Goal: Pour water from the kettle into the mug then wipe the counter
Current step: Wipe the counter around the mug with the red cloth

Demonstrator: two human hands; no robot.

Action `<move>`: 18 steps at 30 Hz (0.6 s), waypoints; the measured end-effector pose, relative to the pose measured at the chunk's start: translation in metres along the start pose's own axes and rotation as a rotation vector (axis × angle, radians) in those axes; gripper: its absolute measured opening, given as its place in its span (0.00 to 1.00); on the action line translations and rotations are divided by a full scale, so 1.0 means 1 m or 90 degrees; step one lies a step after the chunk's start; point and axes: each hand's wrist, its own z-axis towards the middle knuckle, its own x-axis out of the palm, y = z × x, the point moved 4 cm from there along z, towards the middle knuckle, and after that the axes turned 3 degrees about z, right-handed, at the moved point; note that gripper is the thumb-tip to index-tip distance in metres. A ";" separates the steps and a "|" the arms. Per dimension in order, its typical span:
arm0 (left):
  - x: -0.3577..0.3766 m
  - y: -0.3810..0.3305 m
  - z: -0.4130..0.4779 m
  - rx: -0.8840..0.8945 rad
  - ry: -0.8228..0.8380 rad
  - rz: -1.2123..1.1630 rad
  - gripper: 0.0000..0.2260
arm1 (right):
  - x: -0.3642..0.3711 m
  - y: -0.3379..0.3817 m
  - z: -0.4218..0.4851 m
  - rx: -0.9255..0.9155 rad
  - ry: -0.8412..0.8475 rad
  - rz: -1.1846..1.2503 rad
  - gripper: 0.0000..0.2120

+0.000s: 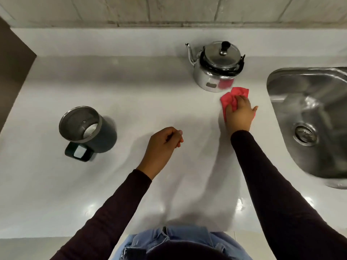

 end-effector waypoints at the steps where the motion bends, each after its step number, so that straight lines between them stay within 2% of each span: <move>1: 0.006 -0.001 0.004 -0.003 -0.007 0.002 0.14 | 0.001 -0.004 0.019 0.013 -0.012 -0.005 0.21; 4: 0.018 -0.010 0.021 -0.007 -0.028 0.026 0.14 | 0.005 -0.013 0.072 0.043 -0.029 -0.009 0.21; 9: 0.024 -0.024 0.052 0.005 -0.078 0.010 0.13 | 0.015 -0.020 0.143 0.010 -0.026 -0.011 0.23; 11: 0.026 -0.026 0.057 0.001 -0.085 0.000 0.13 | 0.018 -0.018 0.163 0.040 -0.023 -0.025 0.21; 15: 0.024 -0.028 0.057 0.006 -0.093 0.001 0.14 | 0.020 -0.014 0.172 0.008 0.040 -0.035 0.21; 18: 0.016 -0.037 0.053 0.014 -0.081 0.016 0.15 | 0.004 -0.008 0.159 -0.031 0.098 -0.080 0.25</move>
